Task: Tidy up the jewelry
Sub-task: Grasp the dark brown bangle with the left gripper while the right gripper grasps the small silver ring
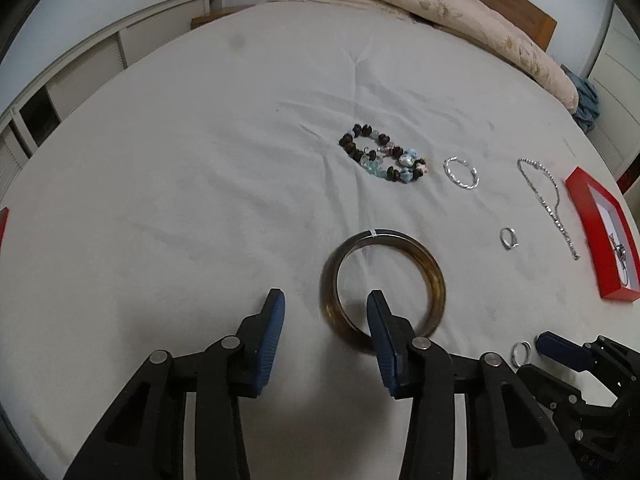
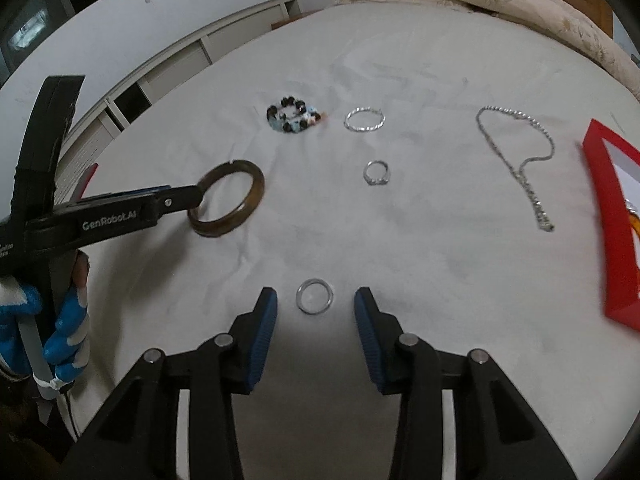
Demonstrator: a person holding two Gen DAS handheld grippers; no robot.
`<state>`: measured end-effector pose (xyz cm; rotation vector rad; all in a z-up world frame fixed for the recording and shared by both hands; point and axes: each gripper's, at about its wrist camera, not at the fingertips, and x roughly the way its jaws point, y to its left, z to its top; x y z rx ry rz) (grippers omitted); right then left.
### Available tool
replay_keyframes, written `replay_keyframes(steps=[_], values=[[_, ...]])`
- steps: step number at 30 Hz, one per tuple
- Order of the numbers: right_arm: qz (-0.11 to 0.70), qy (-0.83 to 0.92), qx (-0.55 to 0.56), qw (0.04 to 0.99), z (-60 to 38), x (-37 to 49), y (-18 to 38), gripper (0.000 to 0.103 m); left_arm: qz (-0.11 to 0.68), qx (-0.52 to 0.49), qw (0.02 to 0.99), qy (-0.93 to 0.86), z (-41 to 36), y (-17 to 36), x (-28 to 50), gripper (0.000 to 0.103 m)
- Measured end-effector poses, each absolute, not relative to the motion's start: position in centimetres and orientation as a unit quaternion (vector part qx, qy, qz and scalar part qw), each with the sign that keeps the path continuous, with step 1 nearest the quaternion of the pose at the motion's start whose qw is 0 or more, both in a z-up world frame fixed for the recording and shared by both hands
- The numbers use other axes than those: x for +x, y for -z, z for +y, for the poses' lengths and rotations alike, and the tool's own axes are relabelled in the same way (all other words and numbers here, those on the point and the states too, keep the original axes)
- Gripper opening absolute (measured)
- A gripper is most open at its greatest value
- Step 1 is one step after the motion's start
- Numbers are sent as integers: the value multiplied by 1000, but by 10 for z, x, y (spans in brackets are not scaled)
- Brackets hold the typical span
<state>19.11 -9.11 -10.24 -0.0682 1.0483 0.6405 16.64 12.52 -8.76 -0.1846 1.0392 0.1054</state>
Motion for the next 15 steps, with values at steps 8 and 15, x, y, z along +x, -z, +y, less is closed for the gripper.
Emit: replay_keyframes(steps=[8,15], values=[[495,-294,-58,816,-86,193,111,27,505,-56,860,-47,120,98,165,38],[485,-292,-107,817,-74,190,115,23,509,-39,859,-31,119,95,169,14]])
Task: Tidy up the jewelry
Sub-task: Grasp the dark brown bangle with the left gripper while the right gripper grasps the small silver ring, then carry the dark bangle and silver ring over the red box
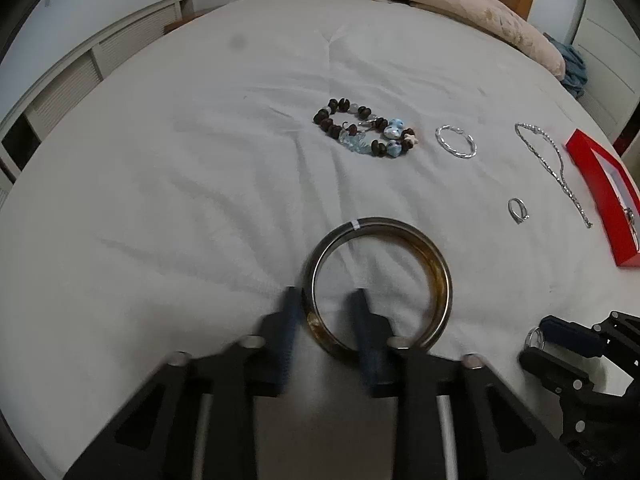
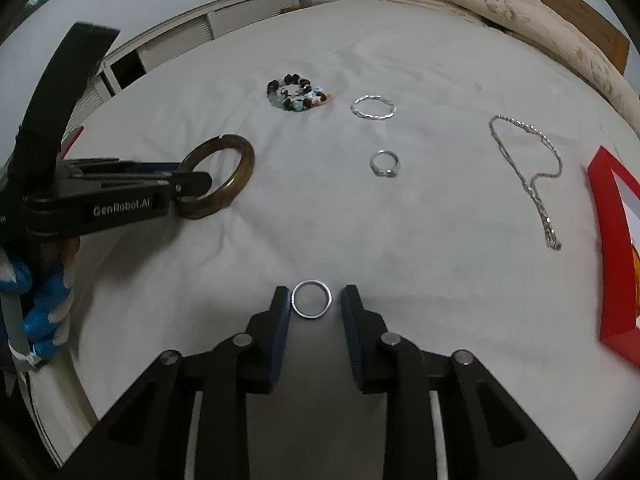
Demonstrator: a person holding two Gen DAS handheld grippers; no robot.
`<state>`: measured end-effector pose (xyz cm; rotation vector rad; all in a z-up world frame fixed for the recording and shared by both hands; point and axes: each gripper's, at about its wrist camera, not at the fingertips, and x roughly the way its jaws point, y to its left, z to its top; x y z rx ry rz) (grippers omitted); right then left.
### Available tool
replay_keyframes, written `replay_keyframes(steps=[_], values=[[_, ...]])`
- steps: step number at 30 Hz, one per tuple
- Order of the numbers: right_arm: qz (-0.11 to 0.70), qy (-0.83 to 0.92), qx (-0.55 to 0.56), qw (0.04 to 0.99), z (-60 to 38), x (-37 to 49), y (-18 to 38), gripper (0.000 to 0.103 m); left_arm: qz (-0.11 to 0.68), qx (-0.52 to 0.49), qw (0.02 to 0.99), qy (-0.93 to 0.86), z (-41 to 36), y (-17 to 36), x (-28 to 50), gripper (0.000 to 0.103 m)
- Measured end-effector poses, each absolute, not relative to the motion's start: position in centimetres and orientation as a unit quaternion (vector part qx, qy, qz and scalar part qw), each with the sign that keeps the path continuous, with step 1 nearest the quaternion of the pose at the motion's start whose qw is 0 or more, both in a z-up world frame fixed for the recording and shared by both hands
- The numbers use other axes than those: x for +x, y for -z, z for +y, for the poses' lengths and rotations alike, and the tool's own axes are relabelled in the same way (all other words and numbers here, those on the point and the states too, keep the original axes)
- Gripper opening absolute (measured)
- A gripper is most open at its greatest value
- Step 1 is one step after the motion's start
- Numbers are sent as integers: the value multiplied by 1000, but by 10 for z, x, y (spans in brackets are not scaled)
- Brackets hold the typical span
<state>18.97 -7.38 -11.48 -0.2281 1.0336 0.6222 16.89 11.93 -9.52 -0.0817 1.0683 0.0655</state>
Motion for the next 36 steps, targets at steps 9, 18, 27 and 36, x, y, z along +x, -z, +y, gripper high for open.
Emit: replay_keyframes(steps=[9,18,27,36], values=[[487,-289,-92,819,-81,184,95,19,502,-54,862,-31,123,74,158,8],[444,-290,-69,845,-102,151,38,19,463,-39,885,-37,106,19,127,8],[401,-268,-38,875,-163,114,-8,19,438,-37,898,-23,53,-24,100,8],[368,-215,-2,905,-263,86,-34,19,430,-15,902,33,-40,-47,102,8]])
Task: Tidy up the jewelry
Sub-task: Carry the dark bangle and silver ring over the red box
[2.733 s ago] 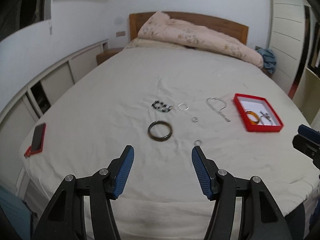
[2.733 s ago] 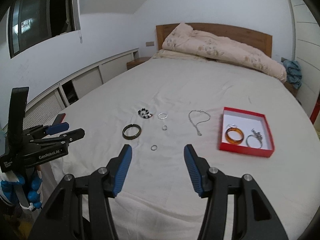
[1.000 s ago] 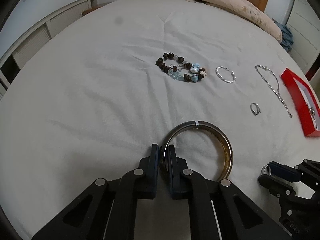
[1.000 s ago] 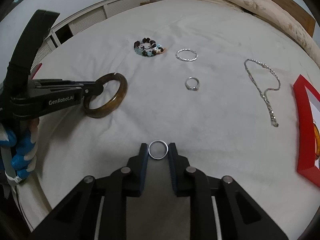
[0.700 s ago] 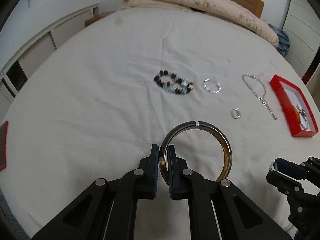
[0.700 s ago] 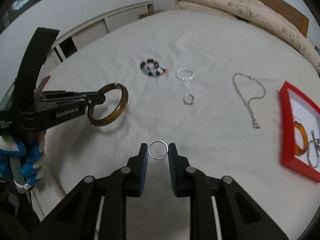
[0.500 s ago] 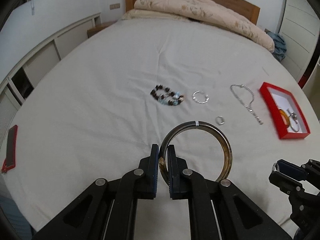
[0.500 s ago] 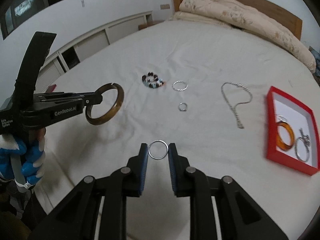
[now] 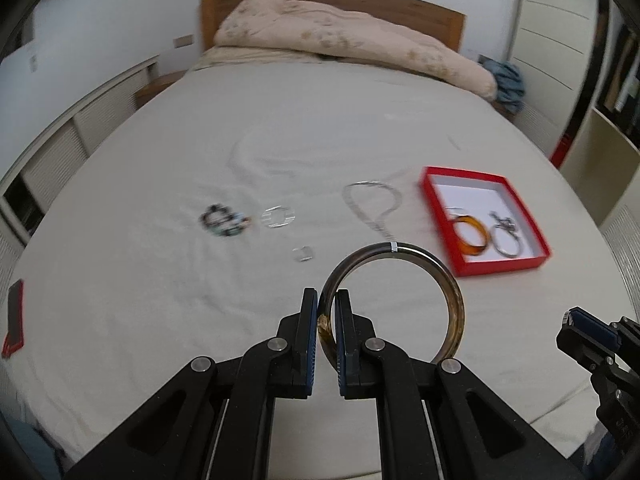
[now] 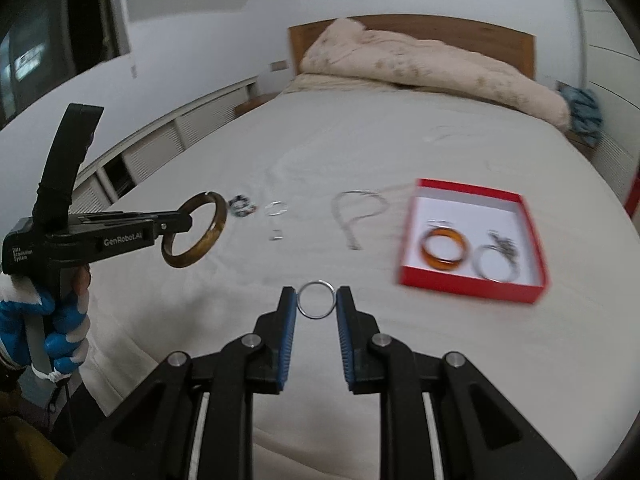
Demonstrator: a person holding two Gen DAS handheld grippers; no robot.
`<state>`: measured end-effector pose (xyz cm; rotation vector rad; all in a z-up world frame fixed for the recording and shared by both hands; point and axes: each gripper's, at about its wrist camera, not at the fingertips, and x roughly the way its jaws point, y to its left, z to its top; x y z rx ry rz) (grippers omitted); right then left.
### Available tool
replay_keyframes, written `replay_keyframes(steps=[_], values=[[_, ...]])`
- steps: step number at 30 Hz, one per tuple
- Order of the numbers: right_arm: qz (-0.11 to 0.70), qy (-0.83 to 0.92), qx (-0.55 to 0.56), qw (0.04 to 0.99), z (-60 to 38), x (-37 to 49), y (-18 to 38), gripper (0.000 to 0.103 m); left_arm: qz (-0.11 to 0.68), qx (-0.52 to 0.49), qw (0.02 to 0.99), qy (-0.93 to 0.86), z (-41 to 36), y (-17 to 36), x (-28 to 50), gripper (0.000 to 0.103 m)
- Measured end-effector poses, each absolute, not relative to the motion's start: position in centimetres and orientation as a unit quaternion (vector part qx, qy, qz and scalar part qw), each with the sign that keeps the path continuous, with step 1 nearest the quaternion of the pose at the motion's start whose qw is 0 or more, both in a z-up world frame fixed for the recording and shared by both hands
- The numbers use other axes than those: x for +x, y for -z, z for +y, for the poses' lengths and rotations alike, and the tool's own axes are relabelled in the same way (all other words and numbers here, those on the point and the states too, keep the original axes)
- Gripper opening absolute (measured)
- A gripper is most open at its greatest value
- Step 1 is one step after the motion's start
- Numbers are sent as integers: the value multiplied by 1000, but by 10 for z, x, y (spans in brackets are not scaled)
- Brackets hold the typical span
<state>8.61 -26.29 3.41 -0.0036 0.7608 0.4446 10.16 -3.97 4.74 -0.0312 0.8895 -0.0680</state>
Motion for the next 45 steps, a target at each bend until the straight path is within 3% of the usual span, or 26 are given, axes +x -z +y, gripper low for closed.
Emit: replay_keyframes(steps=[8,23,45], values=[[365,-156,25,918,-351,92,-34,19,435,34,896,82,-124,-47,133,8],[383,-138,30,913,-399,198,0,19,450,136,878,91,-219,0,233,8],[481,-136,-2,866,-400,282,88,19,473,236,841,114,-268,83,280,8]])
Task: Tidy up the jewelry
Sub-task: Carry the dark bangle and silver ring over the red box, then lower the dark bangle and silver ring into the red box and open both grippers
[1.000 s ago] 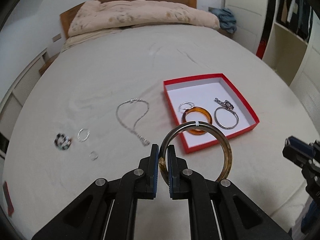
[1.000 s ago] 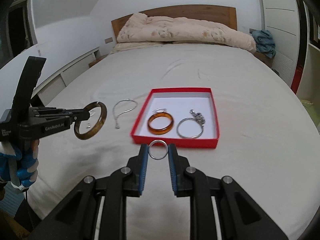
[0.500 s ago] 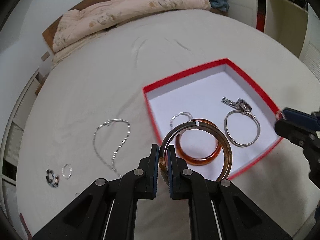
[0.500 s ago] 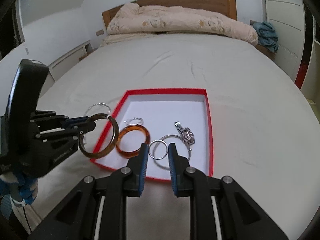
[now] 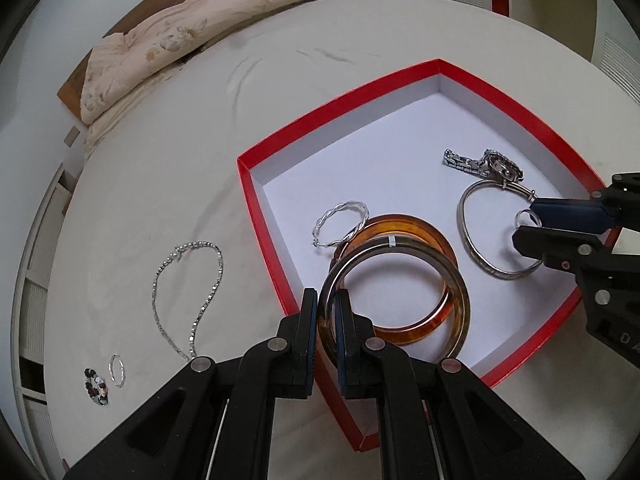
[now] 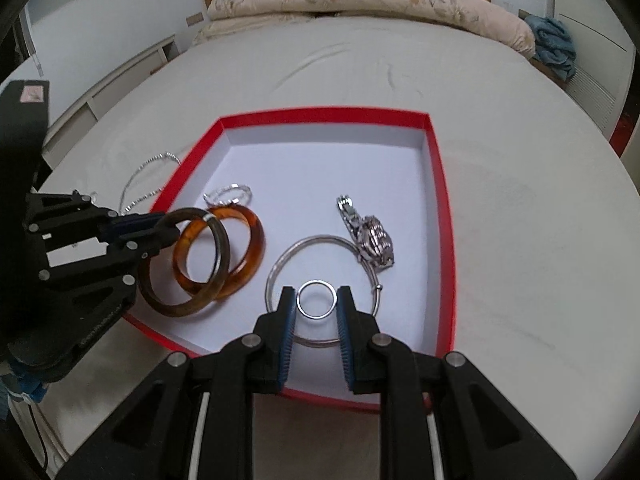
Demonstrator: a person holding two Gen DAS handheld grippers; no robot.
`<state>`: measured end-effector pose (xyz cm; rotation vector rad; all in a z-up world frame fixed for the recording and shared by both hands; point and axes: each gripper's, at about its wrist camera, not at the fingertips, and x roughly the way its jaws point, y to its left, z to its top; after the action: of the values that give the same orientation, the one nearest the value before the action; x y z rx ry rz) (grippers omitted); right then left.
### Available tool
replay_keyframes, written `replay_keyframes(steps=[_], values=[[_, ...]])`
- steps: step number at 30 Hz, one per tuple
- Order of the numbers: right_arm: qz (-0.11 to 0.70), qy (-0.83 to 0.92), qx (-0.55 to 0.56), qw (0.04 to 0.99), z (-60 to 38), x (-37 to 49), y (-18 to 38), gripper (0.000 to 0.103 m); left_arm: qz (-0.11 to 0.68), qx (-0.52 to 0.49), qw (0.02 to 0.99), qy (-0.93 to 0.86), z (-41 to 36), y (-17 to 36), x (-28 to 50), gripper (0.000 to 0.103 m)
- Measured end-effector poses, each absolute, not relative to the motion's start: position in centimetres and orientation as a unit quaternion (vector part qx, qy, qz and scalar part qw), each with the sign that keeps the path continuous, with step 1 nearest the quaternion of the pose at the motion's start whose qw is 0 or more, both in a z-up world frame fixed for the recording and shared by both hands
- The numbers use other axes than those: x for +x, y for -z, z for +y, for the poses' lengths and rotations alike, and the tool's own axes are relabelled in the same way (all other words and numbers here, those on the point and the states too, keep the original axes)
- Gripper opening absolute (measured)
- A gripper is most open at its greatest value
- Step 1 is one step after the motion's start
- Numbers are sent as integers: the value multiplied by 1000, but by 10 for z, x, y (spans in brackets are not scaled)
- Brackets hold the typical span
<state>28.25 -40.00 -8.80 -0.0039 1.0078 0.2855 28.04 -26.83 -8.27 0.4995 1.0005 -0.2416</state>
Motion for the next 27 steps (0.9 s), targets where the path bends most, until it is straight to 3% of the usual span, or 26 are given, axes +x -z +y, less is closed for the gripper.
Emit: replay_keyframes(steps=[11,16,20,24,27], values=[[499,-139,-22,855,-392,290,93,20,477,217,843,118,-261,82,285,9],[500,-131,-21,856,-393,288,89,20,488,193,842,129,-256,78,286,14],[497,-122,-18,859,-398,279,80,26,487,175,845,135,-249,69,279,16],[487,-112,-10,866,-404,265,62,26,476,154,856,131,-238,47,264,28],[473,-109,-3,874,-402,247,41,26,466,135,865,128,-225,28,249,30]])
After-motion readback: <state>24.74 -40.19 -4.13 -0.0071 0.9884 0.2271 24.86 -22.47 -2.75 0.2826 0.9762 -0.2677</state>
